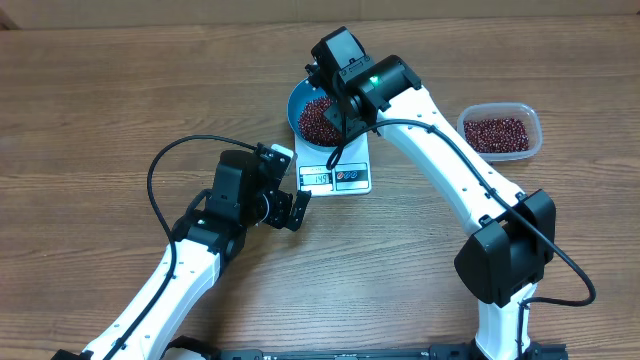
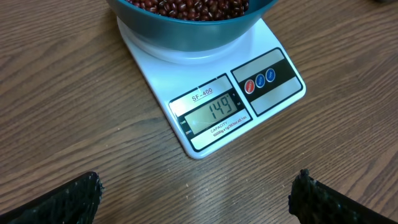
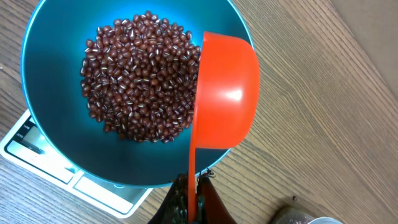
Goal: Scoop item into bowl and weigh 150g on scale
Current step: 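Move the scoop right and dip it into the bean tub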
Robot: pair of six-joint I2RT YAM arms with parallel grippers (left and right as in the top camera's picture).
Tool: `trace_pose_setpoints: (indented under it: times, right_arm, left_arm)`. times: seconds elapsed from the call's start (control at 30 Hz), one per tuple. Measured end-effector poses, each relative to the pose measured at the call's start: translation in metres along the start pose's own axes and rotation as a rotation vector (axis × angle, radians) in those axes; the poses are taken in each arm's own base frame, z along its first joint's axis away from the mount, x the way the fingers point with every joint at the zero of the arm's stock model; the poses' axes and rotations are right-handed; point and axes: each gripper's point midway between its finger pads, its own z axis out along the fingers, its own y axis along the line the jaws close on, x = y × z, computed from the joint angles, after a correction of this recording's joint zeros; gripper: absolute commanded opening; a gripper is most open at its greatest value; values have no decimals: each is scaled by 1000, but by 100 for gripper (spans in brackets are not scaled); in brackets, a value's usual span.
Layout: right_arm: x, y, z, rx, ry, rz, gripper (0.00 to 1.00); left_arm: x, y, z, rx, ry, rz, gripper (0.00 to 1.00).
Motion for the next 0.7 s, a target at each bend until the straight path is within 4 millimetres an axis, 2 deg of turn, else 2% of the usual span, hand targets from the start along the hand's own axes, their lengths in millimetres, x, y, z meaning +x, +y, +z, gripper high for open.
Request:
trace_pose_setpoints:
  times: [0.2, 0.33, 0.4, 0.53, 0.67, 0.7]
  right_arm:
    - [1, 0, 1, -66, -14, 27, 4]
    - [1, -16, -6, -142, -59, 100, 4]
    - [3, -30, -15, -168, -90, 152, 4]
    - [14, -71, -42, -200, -160, 292, 4]
    - [43, -113, -58, -215, -163, 456, 4]
    - [58, -127, -58, -216, -142, 514, 4]
  left_arm:
    - [0, 0, 0, 0, 0, 0, 100]
    - [0, 0, 0, 0, 0, 0, 100]
    - [0, 0, 0, 0, 0, 0, 100]
    - [0, 0, 0, 0, 0, 0, 100]
    - [0, 0, 0, 0, 0, 0, 100]
    - [0, 0, 0, 0, 0, 0, 99]
